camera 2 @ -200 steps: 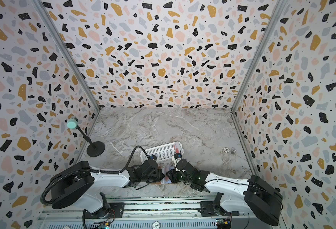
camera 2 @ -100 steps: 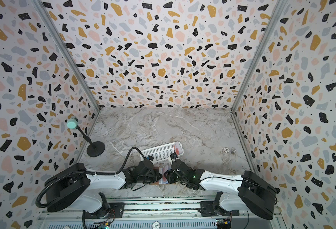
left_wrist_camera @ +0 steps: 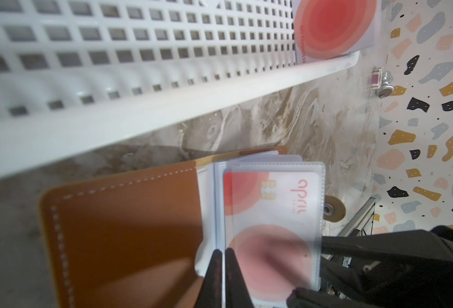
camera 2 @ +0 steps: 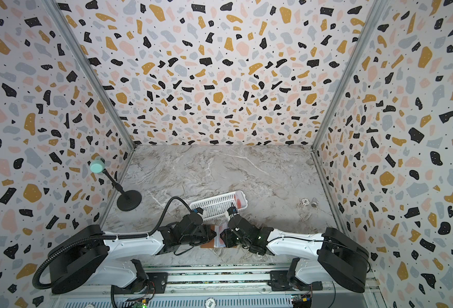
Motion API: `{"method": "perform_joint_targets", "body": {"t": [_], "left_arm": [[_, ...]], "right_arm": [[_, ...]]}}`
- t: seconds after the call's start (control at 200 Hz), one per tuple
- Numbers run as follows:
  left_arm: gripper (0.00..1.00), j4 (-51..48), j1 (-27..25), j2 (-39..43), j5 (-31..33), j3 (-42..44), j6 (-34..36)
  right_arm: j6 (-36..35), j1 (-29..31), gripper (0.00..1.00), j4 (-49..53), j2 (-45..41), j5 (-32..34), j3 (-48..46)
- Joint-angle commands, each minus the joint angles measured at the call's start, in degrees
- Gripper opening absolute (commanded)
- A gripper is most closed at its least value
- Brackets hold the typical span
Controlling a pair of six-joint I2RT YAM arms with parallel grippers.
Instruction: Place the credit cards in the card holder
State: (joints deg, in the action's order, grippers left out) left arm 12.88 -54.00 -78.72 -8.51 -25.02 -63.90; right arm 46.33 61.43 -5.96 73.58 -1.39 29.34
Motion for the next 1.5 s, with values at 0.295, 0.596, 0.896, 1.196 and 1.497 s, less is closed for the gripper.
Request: {"method": "perform_joint_targets", "body": {"t": [0.295,0.596,0.896,1.196,1.497], "left_arm": [[0.08,4.43,0.55,-3.42,-0.09,2.71,0.19],[0.07,7.98,0.88,-3.92,-1.33,4.40,-0.88],[0.06,11.92,1.48,-4.94,-2.45,5.98,-2.04],[0.06,13.95,2.29,-5.63,-3.17,6.89,-2.37],[0.05,14.19,3.64,-3.83,-3.77,7.88,-2.63]], "right_arm": [[-1.07,1.37,0.38,2.25,1.66,1.04,4.68],[-1.28,2.33,0.38,1.69,3.07,0.75,5.81],[-1.81,3.52,0.40,1.47,3.98,0.05,6.78],[-2.91,4.36,0.44,1.59,4.02,-0.74,7.64],[-4.27,5.04,0.47,0.24,5.53,-2.78,8.34]]}}
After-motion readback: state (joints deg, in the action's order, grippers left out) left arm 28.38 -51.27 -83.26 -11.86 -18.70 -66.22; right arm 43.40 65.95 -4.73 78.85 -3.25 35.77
